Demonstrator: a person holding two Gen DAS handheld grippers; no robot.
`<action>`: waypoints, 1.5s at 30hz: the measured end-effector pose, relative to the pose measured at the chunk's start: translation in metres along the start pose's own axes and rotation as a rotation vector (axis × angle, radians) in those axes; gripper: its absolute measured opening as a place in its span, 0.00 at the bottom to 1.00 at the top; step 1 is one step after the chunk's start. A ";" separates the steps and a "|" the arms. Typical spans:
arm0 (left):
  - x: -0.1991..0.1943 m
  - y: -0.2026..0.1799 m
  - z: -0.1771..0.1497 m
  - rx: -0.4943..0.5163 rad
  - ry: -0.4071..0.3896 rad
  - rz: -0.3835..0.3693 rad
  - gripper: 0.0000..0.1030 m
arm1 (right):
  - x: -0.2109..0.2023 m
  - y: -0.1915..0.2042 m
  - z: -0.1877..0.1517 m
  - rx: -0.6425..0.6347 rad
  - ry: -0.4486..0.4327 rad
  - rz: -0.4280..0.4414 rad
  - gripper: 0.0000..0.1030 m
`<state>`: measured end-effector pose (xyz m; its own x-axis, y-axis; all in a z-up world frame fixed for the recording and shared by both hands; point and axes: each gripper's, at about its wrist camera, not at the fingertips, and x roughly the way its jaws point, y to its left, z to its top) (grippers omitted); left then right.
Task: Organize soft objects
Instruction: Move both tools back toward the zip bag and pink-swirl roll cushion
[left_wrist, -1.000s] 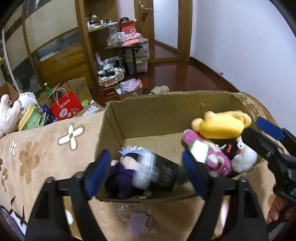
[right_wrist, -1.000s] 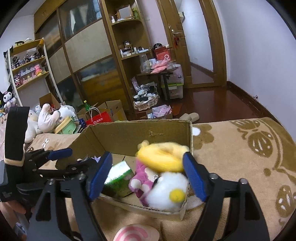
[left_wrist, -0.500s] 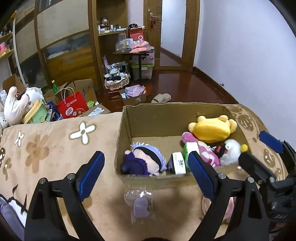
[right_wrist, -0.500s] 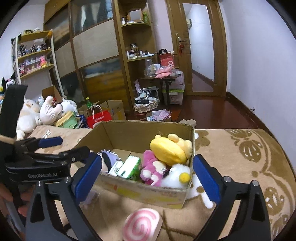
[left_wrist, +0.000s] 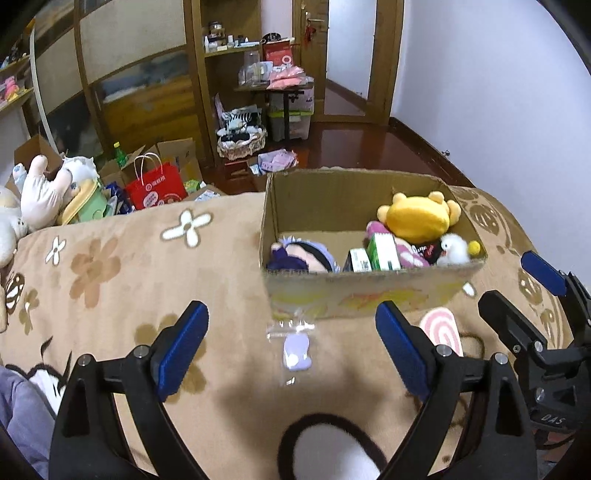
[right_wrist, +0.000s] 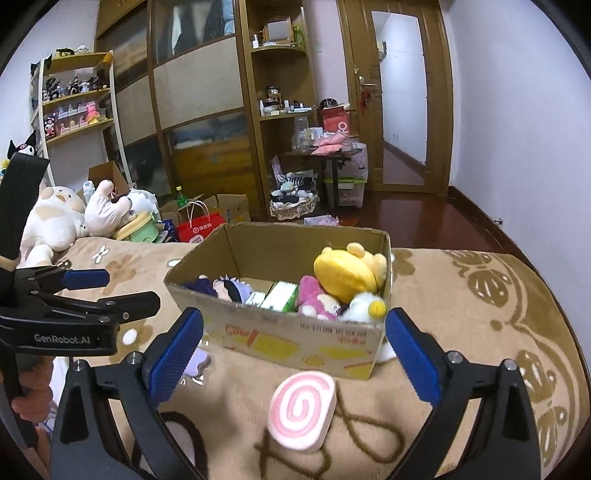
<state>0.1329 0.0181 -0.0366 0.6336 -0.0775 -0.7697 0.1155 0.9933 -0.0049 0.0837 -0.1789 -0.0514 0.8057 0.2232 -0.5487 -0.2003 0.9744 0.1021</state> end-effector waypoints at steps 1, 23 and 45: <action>-0.001 -0.001 -0.001 0.005 0.005 0.000 0.88 | -0.002 0.001 -0.002 -0.003 0.004 -0.001 1.00; 0.030 0.009 -0.019 -0.010 0.106 0.054 0.88 | 0.017 0.010 -0.032 -0.033 0.075 -0.054 1.00; 0.100 0.013 -0.029 -0.073 0.258 -0.048 0.88 | 0.062 -0.008 -0.041 0.011 0.179 -0.092 1.00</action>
<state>0.1752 0.0259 -0.1319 0.4116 -0.1092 -0.9048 0.0791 0.9933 -0.0839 0.1124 -0.1736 -0.1198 0.7082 0.1261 -0.6947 -0.1237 0.9909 0.0537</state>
